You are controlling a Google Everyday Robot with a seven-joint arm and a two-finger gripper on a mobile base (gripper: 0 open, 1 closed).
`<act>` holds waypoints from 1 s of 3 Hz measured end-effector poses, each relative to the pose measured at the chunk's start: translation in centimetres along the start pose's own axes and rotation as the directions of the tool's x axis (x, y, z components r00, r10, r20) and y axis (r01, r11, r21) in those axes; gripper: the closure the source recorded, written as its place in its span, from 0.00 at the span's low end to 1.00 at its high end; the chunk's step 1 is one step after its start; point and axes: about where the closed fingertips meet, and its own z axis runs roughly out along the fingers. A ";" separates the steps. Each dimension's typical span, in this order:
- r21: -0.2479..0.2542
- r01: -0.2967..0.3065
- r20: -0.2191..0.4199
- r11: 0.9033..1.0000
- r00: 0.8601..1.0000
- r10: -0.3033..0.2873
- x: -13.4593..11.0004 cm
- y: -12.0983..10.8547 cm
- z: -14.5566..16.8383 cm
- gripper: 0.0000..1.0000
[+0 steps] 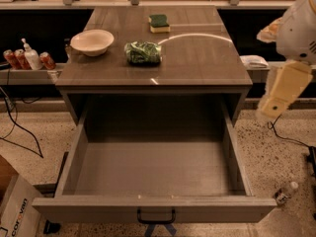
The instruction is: Place green can into top drawer
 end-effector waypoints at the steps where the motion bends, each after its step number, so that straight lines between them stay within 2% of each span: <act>1: 0.028 0.025 0.140 0.999 0.990 -0.029 -3.5 -2.9 2.1 0.00; 2: 0.032 0.059 0.251 0.998 0.966 -0.065 -7.0 -5.7 4.2 0.00; 3: 0.025 0.088 0.316 0.996 0.944 -0.092 -9.9 -8.5 6.0 0.00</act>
Offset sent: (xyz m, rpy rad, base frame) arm 0.1248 0.0911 -0.0039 0.3177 -0.1431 0.1924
